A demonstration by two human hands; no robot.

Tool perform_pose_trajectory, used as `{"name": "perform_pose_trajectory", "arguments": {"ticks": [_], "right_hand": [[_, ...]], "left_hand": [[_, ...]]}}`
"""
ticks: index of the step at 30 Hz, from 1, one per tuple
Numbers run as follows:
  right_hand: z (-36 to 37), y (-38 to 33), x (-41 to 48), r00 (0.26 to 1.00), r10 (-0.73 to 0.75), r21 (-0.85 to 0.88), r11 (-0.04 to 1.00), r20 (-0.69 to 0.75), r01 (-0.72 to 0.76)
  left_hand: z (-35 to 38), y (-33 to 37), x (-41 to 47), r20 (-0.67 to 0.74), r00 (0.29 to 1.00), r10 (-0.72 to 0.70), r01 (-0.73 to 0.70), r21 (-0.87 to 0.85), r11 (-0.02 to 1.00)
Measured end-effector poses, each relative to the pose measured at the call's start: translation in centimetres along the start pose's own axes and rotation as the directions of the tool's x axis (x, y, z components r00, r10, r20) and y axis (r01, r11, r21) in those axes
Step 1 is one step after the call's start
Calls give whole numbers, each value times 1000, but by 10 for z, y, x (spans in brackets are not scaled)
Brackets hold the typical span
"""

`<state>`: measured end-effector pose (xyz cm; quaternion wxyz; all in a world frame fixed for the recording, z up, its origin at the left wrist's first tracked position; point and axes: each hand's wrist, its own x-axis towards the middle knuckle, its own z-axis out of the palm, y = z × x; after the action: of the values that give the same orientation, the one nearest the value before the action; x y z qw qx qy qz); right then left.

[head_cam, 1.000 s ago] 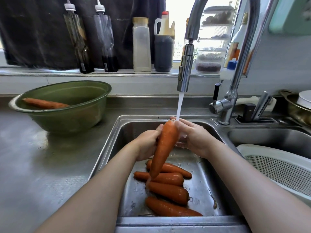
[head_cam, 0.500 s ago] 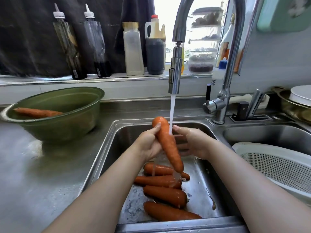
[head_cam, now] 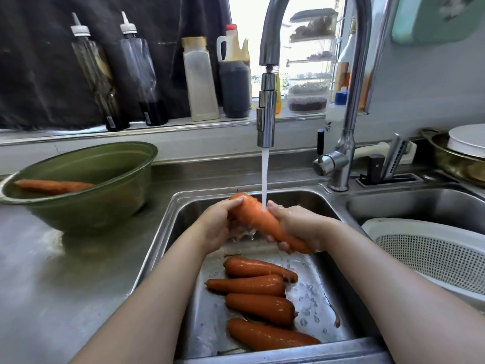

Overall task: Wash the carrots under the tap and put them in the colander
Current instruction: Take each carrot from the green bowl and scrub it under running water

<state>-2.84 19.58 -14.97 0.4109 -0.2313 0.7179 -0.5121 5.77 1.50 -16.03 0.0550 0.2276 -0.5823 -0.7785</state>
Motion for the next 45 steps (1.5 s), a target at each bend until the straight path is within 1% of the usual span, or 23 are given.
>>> {"name": "perform_pose_trajectory", "arguments": {"ticks": [2,3,5,7,9,10,12,14,16,18,21,23,26,29,30,34,36,38,40,41,42,43,45], "right_hand": [[2,2,2,1000,24,-26,999,-20,-25],[3,2,3,999,32,-22,999,-14,-32],[4,3,5,1000,18,21,1000,15,-18],[2,3,8,998,-14,56,998,60,11],[0,4,10,993,-63,-6,998,99,64],[-1,6,12,992,-79,-50,995,98,84],[2,8,13,994,-100,-113,988,52,105],[4,6,11,997,-83,-141,987,-5,81],[4,3,6,997,-40,-146,989,-61,31],[2,3,4,995,-46,-178,984,-94,29],[1,7,10,992,-98,-224,971,-77,78],[1,10,13,991,-126,-267,957,-36,112],[6,9,15,986,-154,-358,926,-62,122],[13,5,14,962,-207,-354,926,-181,132],[14,3,14,958,-214,-344,929,-193,139],[6,-2,11,979,-170,-336,934,-114,123],[-4,0,8,973,-174,-366,925,-154,107],[-12,6,6,949,-218,-344,930,-229,131],[-17,9,8,899,-276,-215,953,-340,212],[-18,10,10,874,-277,-115,961,-400,252],[-18,10,12,864,-253,7,958,-436,285],[-16,9,14,872,-218,132,944,-438,302],[-9,8,17,907,-160,295,911,-389,288]], "left_hand": [[-7,-2,4,-4,999,35,-34,119,992],[-8,-2,5,-11,999,53,-51,136,989],[-5,0,4,-86,993,84,-74,107,991],[-5,1,7,-193,976,101,-88,74,993],[-7,3,7,-260,960,109,-93,73,993],[-10,4,7,-265,958,108,-90,77,993],[-11,2,6,-211,974,79,-65,74,995],[-8,1,4,-114,992,60,-58,16,998],[-7,1,4,-31,997,77,-78,-42,996],[-7,0,7,-7,993,120,-121,-76,990],[-4,-1,9,-72,982,174,-174,11,985],[-2,-4,11,-135,975,179,-168,86,982],[1,-4,10,-209,957,200,-168,158,973],[2,-1,6,-255,950,180,-164,84,983],[3,1,4,-269,948,171,-156,75,985],[2,2,1,-373,921,109,-99,47,994],[-2,4,-1,-398,915,68,-75,-1,997],[-9,9,-5,-340,940,25,-45,-50,998],[-16,13,-12,-212,977,-14,5,-44,999],[-18,14,-15,-138,990,-31,29,-15,999],[-19,14,-18,-63,997,-49,51,29,998],[-19,14,-21,18,998,-65,63,100,993],[-16,10,-26,169,980,-108,57,282,958]]}}
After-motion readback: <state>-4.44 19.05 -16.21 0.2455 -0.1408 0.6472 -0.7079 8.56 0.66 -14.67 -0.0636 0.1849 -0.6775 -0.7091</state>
